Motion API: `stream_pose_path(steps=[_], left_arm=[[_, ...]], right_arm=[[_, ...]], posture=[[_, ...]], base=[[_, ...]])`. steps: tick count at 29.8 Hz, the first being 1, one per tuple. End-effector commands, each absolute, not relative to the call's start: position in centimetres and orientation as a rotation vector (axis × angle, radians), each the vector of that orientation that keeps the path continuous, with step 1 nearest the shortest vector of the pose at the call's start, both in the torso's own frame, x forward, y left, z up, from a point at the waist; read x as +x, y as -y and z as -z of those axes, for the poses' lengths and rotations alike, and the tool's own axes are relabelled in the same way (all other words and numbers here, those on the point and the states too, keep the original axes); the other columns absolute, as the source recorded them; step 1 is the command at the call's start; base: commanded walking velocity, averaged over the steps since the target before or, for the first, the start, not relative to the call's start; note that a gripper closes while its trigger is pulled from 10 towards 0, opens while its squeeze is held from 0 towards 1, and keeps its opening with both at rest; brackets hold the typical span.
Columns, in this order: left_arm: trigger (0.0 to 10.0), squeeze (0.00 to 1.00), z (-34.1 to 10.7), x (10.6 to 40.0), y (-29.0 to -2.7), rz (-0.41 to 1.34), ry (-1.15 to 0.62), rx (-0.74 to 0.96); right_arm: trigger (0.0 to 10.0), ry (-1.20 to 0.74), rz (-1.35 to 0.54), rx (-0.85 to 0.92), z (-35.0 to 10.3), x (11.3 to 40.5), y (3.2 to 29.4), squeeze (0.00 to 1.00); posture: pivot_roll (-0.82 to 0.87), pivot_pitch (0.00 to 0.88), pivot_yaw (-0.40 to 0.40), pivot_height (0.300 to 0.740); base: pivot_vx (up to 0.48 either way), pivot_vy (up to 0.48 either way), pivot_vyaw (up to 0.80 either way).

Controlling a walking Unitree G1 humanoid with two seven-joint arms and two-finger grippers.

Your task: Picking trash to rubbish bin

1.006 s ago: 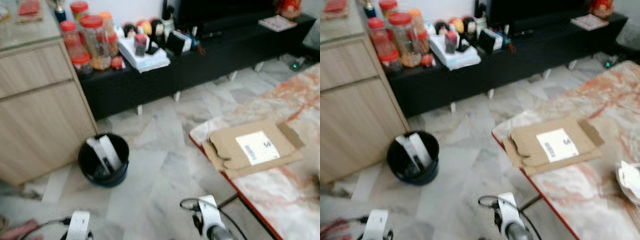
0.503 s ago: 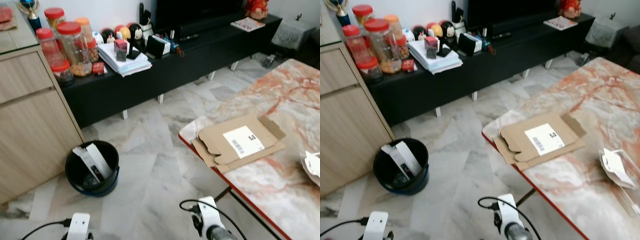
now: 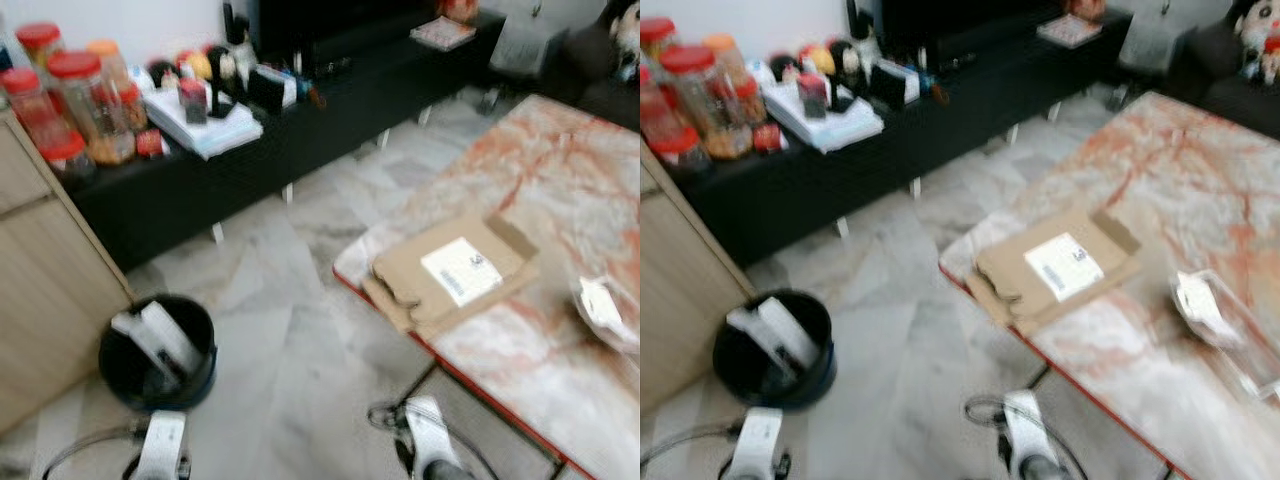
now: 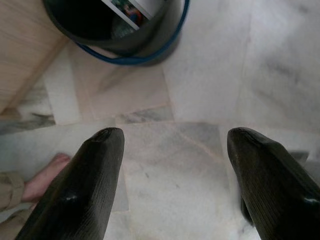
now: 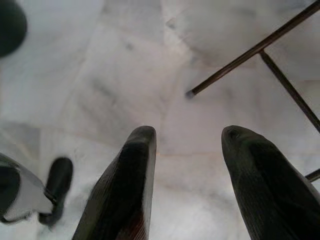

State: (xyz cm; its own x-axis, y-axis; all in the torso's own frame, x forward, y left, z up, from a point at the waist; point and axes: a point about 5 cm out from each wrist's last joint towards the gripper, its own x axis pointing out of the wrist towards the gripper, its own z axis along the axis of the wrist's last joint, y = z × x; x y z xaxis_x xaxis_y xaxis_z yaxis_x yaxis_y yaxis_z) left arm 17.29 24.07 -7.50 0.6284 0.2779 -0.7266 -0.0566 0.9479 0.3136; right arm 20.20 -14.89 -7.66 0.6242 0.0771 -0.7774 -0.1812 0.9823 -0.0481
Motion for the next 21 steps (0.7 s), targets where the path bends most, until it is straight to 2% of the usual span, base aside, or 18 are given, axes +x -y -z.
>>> stream_pose_path(steps=[1, 21], left_arm=[[10.0, 0.00, 7.93, 16.60, -23.80, -0.180, -0.903, 0.282], [10.0, 0.00, 7.93, 16.68, -23.65, -0.158, -0.903, 0.293]], right_arm=[[10.0, -0.914, -0.139, -0.114, 8.09, 19.43, 14.96, 0.00], [10.0, -0.903, -0.125, -0.117, 7.95, 19.68, 15.13, 0.00]], posture=[[0.16, 0.115, -0.019, 0.740], [0.16, 0.087, -0.012, 0.740]], base=[[0.000, 0.000, -0.66], [0.000, 0.000, -0.66]])
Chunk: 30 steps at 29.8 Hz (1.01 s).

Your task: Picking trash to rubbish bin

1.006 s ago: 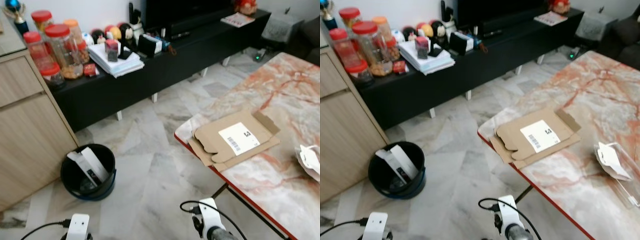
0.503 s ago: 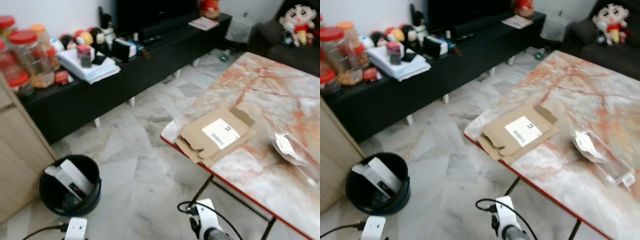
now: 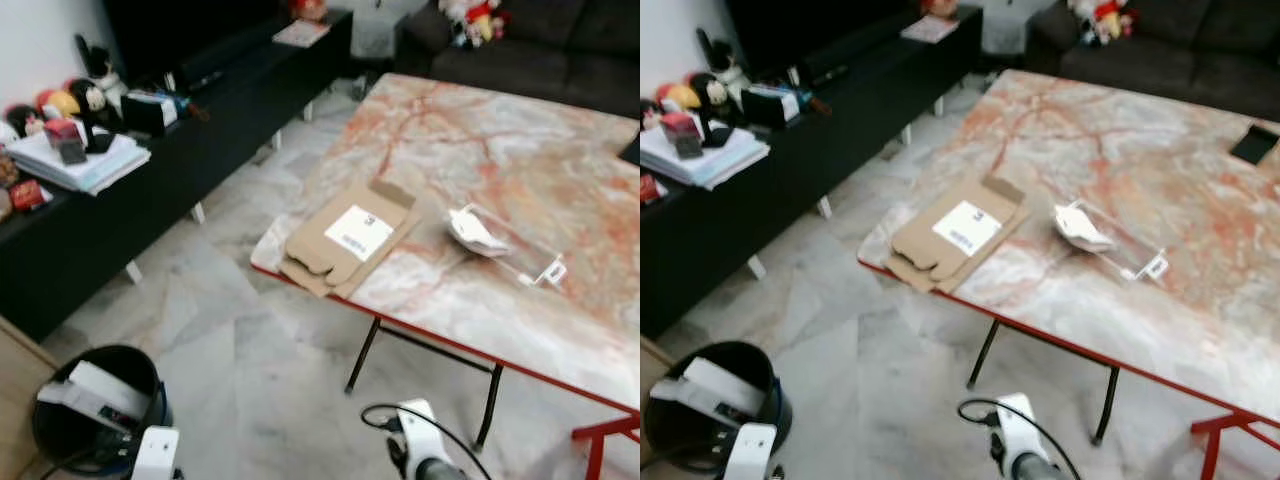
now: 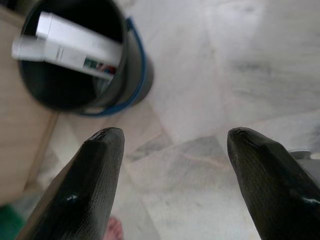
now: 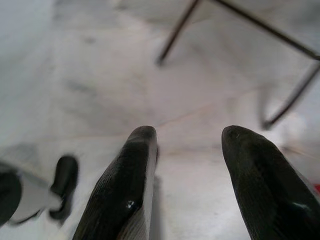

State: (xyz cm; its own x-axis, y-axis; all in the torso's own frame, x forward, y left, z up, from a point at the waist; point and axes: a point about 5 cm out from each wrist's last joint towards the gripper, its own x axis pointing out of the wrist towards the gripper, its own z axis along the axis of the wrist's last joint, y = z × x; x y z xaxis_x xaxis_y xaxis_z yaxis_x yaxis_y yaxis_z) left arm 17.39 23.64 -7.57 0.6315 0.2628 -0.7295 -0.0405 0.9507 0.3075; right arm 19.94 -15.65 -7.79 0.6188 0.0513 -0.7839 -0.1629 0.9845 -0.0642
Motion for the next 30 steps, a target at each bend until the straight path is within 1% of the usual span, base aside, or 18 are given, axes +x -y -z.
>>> stream_pose_path(steps=[1, 30], left_arm=[[10.0, 0.00, 7.94, 16.68, -23.64, -0.158, -0.904, 0.292], [10.0, 0.00, 8.07, 16.44, -23.52, -0.156, -0.909, 0.291]], right_arm=[[10.0, -0.902, -0.127, -0.120, 7.95, 19.67, 15.12, 0.00], [10.0, -0.915, -0.127, -0.114, 8.19, 19.20, 15.12, 0.00]], posture=[[0.17, 0.085, -0.013, 0.740], [0.16, 0.113, -0.014, 0.740]], base=[[0.000, 0.000, -0.66], [0.000, 0.000, -0.66]])
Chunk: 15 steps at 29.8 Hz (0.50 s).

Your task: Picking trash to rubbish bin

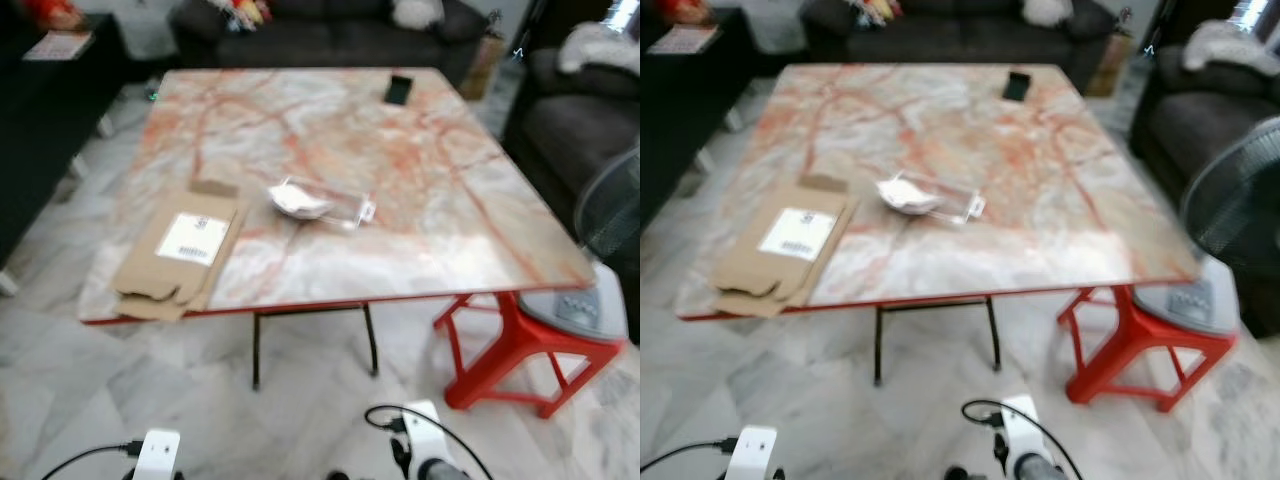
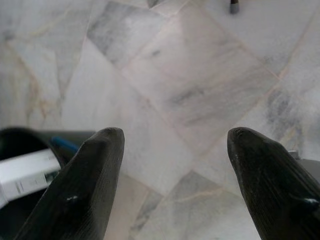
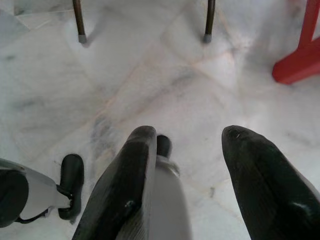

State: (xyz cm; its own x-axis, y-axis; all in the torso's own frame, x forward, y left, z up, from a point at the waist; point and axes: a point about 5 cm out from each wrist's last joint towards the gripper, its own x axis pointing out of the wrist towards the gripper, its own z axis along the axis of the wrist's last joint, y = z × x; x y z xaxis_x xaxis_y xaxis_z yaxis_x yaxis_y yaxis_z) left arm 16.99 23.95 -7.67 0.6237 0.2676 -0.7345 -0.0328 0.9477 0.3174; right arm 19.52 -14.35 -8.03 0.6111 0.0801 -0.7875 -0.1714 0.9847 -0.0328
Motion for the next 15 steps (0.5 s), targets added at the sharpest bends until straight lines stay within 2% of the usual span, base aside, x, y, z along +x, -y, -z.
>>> stream_pose_path(steps=[1, 2, 15], left_arm=[[10.0, 0.00, 8.08, 16.41, -23.50, -0.156, -0.909, 0.290], [10.0, 0.00, 8.08, 16.41, -23.50, -0.156, -0.909, 0.290], [10.0, 0.00, 8.19, 16.10, -23.38, -0.193, -0.901, 0.258]], right_arm=[[10.0, -0.914, -0.124, -0.107, 8.20, 19.18, 15.12, 0.00], [10.0, -0.914, -0.124, -0.107, 8.20, 19.18, 15.12, 0.00], [10.0, -0.901, -0.121, -0.085, 8.06, 19.39, 15.17, 0.00]], posture=[[0.16, 0.114, -0.014, 0.740], [0.16, 0.114, -0.014, 0.740], [0.16, 0.115, -0.021, 0.740]], base=[[0.000, 0.000, -0.66], [0.000, 0.000, -0.66], [0.000, 0.000, 0.00]])
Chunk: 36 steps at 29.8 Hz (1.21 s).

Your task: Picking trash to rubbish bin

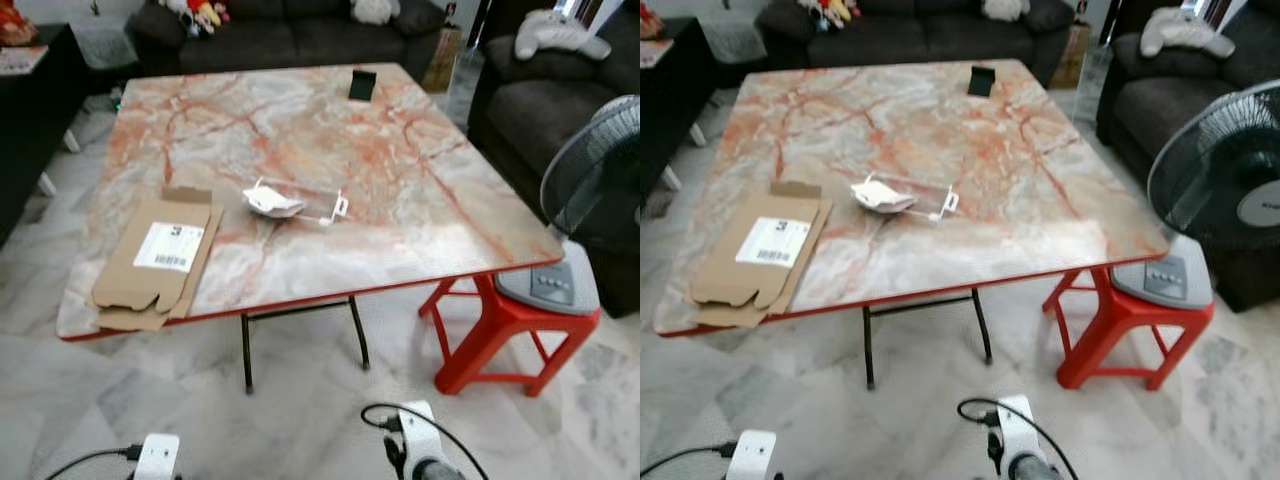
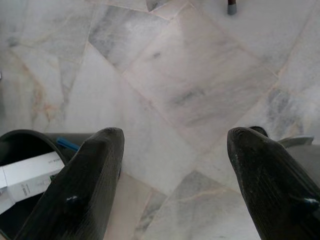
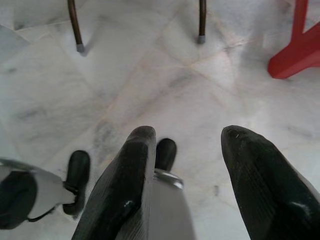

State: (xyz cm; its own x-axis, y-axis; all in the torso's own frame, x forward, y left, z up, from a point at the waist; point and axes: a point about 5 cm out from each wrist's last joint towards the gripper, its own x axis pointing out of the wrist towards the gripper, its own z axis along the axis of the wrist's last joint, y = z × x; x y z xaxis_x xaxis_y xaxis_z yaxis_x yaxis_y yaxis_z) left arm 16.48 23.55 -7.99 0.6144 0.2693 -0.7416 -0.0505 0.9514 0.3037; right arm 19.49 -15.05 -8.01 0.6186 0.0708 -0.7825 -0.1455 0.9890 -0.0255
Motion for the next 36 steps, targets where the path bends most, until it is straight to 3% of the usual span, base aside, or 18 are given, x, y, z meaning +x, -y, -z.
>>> stream_pose_path(steps=[1, 9, 26, 31, 36], left_arm=[[10.0, 0.00, 8.2, 16.1, -23.4, -0.194, -0.901, 0.258], [10.0, 0.00, 8.4, 15.7, -23.5, -0.193, -0.926, 0.301], [10.0, 0.00, 8.4, 15.6, -23.6, -0.207, -0.942, 0.300], [10.0, 0.00, 8.2, 15.9, -23.7, -0.209, -0.916, 0.300], [10.0, 0.00, 6.6, 18.5, -23.9, -0.226, -0.755, 0.336]], right_arm=[[10.0, -0.900, -0.120, -0.083, 8.0, 19.4, 15.2, 0.00], [10.0, -0.888, -0.138, -0.131, 7.9, 19.6, 15.2, 0.00], [10.0, -0.883, -0.146, -0.133, 7.9, 19.8, 15.2, 0.00], [10.0, -0.866, -0.138, -0.097, 7.6, 20.2, 15.1, 0.00], [10.0, -0.761, -0.196, -0.115, 6.1, 22.5, 14.5, 0.00]], posture=[[0.16, 0.117, -0.021, 0.740], [0.16, 0.121, -0.023, 0.740], [0.16, 0.119, -0.028, 0.740], [0.15, 0.118, -0.028, 0.740], [0.15, 0.128, -0.039, 0.740]], base=[[0.000, 0.000, 0.00], [0.000, 0.000, 0.07], [0.000, -0.416, 0.35], [0.000, 0.000, 0.00], [0.000, 0.000, 0.00]])
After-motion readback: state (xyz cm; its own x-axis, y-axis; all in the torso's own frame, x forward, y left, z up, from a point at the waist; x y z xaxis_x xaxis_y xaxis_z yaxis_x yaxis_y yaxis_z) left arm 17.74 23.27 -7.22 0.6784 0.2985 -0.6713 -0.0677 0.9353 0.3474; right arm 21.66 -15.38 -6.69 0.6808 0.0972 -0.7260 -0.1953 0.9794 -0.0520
